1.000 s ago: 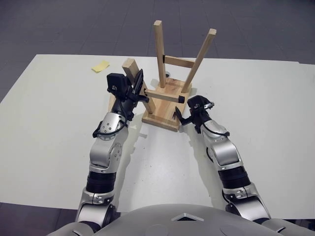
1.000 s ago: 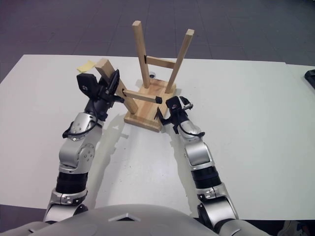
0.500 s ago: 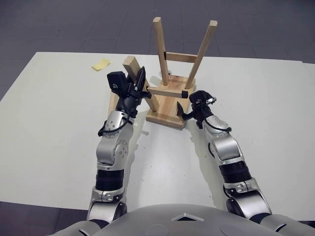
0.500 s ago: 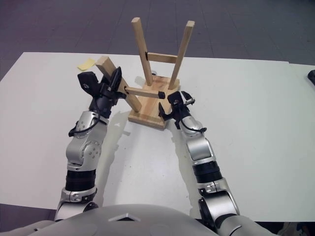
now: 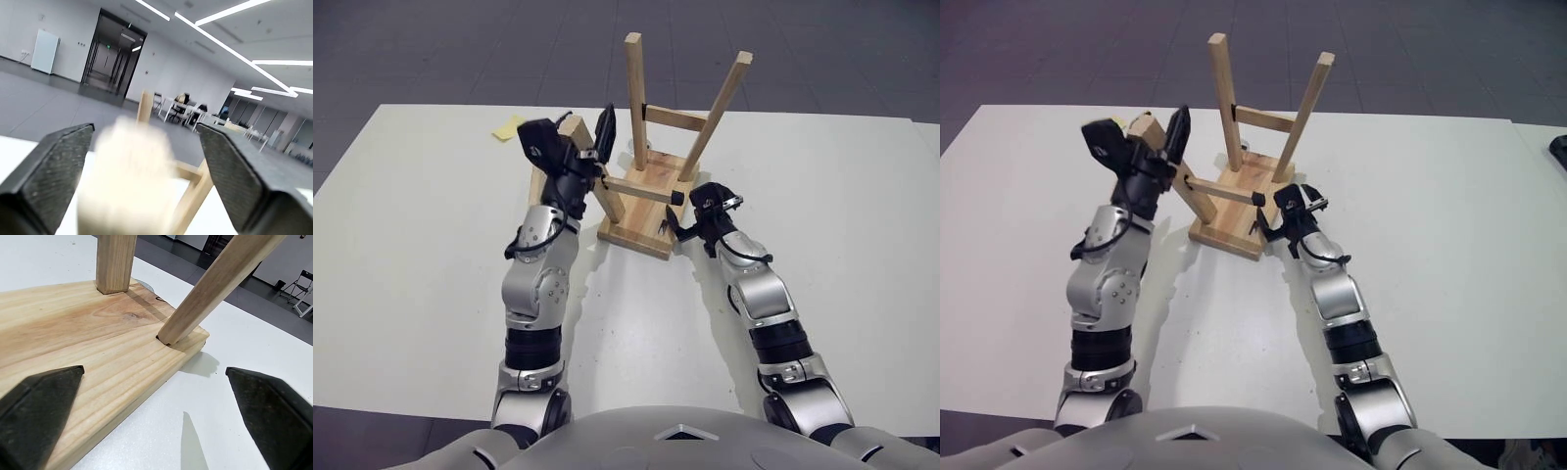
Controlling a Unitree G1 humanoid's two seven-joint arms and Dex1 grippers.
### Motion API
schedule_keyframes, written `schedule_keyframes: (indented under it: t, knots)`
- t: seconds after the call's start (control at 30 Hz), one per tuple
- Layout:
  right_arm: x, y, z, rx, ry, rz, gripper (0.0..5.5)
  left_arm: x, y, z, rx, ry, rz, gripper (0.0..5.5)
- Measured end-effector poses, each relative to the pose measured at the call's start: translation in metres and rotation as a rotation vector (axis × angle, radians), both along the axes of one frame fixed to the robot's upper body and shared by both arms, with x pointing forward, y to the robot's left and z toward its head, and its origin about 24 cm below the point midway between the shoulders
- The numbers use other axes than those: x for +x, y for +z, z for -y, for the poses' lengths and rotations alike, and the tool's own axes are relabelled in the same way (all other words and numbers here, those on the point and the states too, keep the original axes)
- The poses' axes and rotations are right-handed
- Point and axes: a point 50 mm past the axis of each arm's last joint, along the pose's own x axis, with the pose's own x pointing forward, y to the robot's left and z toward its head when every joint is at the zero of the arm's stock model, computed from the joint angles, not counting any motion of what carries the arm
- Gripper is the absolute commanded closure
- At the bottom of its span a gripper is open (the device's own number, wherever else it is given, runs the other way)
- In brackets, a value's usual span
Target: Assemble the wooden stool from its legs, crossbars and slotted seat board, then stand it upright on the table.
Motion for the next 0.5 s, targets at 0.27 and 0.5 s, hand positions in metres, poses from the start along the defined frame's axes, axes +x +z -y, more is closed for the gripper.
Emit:
schedule_keyframes:
  t: [0.27,0.5]
  knots:
    - [-0.01,0.003,0.021,0.028,-0.091,0.029,0.1,0.008,0.003,-0.096,0.182,0.336,-0.109,0.13]
    - [-0.011,0.002,0.021,0.039,-0.114,0.03,0.1,-0.016,-0.121,-0.106,0.422,0.303,-0.599,0.13]
